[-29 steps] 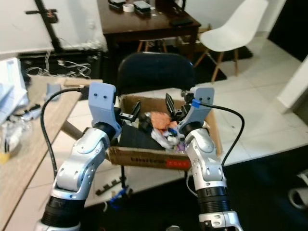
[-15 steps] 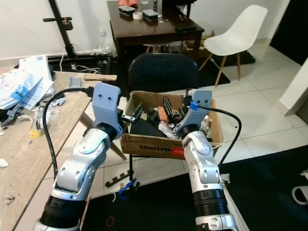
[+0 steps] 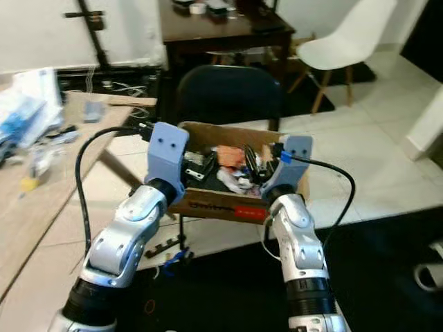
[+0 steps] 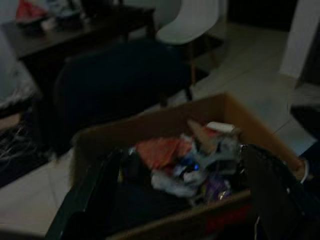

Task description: Picking trash to rubbish bin

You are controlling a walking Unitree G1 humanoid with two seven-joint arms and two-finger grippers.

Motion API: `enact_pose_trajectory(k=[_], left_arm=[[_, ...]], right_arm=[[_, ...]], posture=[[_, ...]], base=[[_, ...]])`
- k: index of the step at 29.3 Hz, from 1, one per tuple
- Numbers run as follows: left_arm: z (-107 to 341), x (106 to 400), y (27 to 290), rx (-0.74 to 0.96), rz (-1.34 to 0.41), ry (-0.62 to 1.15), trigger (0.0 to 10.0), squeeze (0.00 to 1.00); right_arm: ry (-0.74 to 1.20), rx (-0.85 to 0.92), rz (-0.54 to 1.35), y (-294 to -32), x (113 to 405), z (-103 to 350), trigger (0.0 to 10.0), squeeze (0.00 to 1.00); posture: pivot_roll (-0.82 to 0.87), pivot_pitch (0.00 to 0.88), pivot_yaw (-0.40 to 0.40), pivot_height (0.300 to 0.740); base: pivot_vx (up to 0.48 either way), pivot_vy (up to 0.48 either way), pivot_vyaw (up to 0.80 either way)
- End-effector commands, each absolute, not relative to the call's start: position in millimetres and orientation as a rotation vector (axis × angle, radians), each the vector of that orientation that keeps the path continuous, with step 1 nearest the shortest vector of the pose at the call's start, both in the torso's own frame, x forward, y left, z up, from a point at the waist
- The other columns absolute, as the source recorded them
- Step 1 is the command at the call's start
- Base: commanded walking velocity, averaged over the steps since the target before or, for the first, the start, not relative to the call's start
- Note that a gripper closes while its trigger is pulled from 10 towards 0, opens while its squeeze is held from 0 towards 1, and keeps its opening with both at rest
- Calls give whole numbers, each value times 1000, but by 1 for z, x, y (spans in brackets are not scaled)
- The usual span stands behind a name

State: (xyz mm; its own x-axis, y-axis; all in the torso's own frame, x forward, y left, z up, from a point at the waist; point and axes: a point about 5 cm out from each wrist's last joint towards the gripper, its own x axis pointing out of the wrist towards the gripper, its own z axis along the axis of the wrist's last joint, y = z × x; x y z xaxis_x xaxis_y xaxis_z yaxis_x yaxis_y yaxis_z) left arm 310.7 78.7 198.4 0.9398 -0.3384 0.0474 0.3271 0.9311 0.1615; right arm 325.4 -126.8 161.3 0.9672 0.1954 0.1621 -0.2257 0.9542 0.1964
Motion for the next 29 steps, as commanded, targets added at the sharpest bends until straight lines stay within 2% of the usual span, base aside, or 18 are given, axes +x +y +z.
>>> enact_pose_trajectory(k=[1,3,4,6,7,9,16,23,29], left_arm=[[197,311,80,150,-338,-63,10000,0],[197,315,83,132,-313,-49,10000,0],[198,322,86,107,-279,-20,10000,0],[200,324,87,101,-273,-16,10000,0],[195,324,92,22,-251,-5,10000,0],[191,326,99,24,-216,2,10000,0],[191,325,113,-24,-122,2,10000,0],[197,322,107,11,-145,-13,10000,0],[192,318,104,-11,-152,54,10000,0]], right_arm=[[-155,215,226,-122,324,166,10000,0],[-140,220,211,-124,326,165,10000,0],[-143,222,196,-125,331,170,10000,0],[-146,221,193,-125,333,172,10000,0],[-163,199,205,-123,333,175,10000,0],[-174,179,219,-120,335,178,10000,0],[-179,135,246,-115,335,180,10000,0],[-178,131,267,-105,331,178,10000,0],[-188,136,254,-103,329,179,10000,0]], posture=[[148,0,-2,740],[149,0,-13,740],[151,47,-23,740],[151,47,-23,740],[140,1,-6,740],[130,37,-8,740],[145,46,-23,740],[156,47,-25,740],[142,61,-2,740]], base=[[0,0,0],[0,0,0],[0,0,0],[0,0,0],[0,0,0],[0,0,247],[0,0,800],[0,0,800],[0,0,795]])
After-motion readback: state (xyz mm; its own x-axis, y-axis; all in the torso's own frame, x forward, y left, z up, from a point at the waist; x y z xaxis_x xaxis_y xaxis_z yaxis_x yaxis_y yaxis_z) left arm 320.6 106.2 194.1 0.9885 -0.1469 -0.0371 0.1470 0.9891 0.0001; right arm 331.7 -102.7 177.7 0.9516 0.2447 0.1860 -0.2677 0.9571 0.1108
